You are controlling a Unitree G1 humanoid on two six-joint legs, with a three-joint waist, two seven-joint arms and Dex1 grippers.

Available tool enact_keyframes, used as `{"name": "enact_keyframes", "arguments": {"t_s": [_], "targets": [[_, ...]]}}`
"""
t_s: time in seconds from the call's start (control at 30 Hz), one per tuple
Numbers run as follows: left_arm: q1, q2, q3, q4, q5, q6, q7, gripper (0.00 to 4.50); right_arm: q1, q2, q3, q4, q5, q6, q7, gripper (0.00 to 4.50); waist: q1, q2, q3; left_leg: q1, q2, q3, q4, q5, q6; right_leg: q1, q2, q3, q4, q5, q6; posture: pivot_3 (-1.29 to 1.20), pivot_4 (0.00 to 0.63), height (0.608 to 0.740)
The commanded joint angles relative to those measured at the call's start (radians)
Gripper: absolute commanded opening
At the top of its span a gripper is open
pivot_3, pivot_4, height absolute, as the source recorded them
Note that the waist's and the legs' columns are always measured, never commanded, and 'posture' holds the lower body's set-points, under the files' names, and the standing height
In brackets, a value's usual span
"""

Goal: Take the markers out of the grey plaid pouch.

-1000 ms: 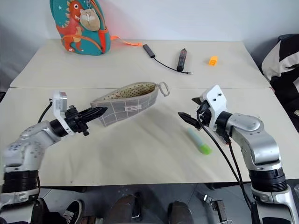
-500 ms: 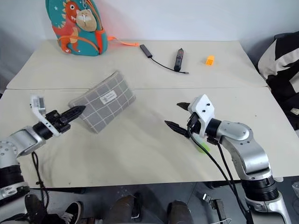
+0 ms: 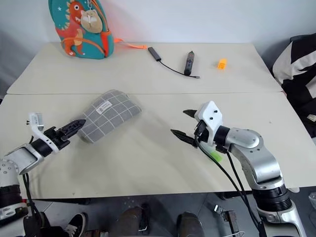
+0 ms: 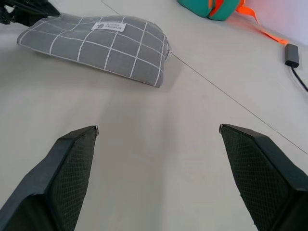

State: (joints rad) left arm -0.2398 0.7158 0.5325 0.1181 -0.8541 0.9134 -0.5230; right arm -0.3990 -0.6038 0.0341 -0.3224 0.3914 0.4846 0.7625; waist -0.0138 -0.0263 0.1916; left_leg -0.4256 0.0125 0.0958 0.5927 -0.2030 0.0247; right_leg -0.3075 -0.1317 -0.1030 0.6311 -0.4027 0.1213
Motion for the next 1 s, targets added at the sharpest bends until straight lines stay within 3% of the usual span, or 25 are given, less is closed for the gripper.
{"name": "enact_keyframes", "arguments": {"t_s": [0.03, 0.2, 0.3, 0.4, 0.57, 1.0], "targets": [[0.057, 0.058, 0.019, -0.077, 0.066, -0.147, -0.128, 3.54, 0.024, -0.034, -0.054, -0.025, 0.017, -0.020, 0.028, 4.24, 0.001, 0.000, 0.000, 0.000, 0.000, 0.000, -0.001, 0.000, -0.001, 0.000, 0.000, 0.000, -0.001, 0.000, 0.000, 0.00, 0.150, 0.740], [0.208, 0.086, 0.072, -0.154, 0.106, -0.313, -0.297, 3.54, 0.072, -0.087, -0.132, -0.026, 0.046, -0.023, 0.058, 4.24, 0.007, 0.000, 0.000, 0.000, 0.000, 0.001, -0.002, -0.004, -0.003, 0.001, -0.001, 0.000, -0.004, 0.000, 0.000, 0.00, 0.150, 0.740], [0.295, 0.065, 0.068, -0.177, 0.263, -0.588, -0.338, 3.54, 0.117, -0.119, -0.193, 0.004, 0.034, -0.029, 0.058, 4.24, 0.010, 0.000, 0.000, 0.000, 0.000, 0.001, -0.002, -0.004, -0.004, 0.001, -0.001, 0.000, -0.005, 0.000, 0.000, 0.00, 0.150, 0.740], [0.359, 0.027, 0.083, -0.190, 0.299, -0.718, -0.372, 3.54, 0.181, -0.158, -0.239, 0.066, -0.012, -0.088, 0.065, 4.24, 0.014, 0.000, 0.000, 0.000, 0.000, 0.001, -0.002, -0.005, -0.004, 0.001, -0.002, -0.001, -0.007, 0.000, 0.000, 0.00, 0.150, 0.740], [0.440, -0.018, 0.113, -0.220, 0.299, -0.750, -0.348, 3.54, 0.236, -0.184, -0.329, 0.159, -0.020, -0.143, 0.064, 4.24, 0.011, 0.000, 0.000, 0.000, 0.001, 0.002, -0.002, -0.005, -0.003, 0.002, -0.002, 0.000, -0.007, 0.000, 0.000, 0.00, 0.150, 0.740], [0.522, -0.058, 0.098, -0.233, 0.311, -0.764, -0.319, 3.54, 0.251, -0.190, -0.322, 0.323, -0.118, -0.265, 0.053, 4.24, 0.010, 0.000, 0.000, 0.001, 0.002, 0.004, -0.001, -0.003, 0.001, 0.001, -0.002, 0.000, -0.005, 0.000, 0.000, 0.00, 0.150, 0.740]]}}
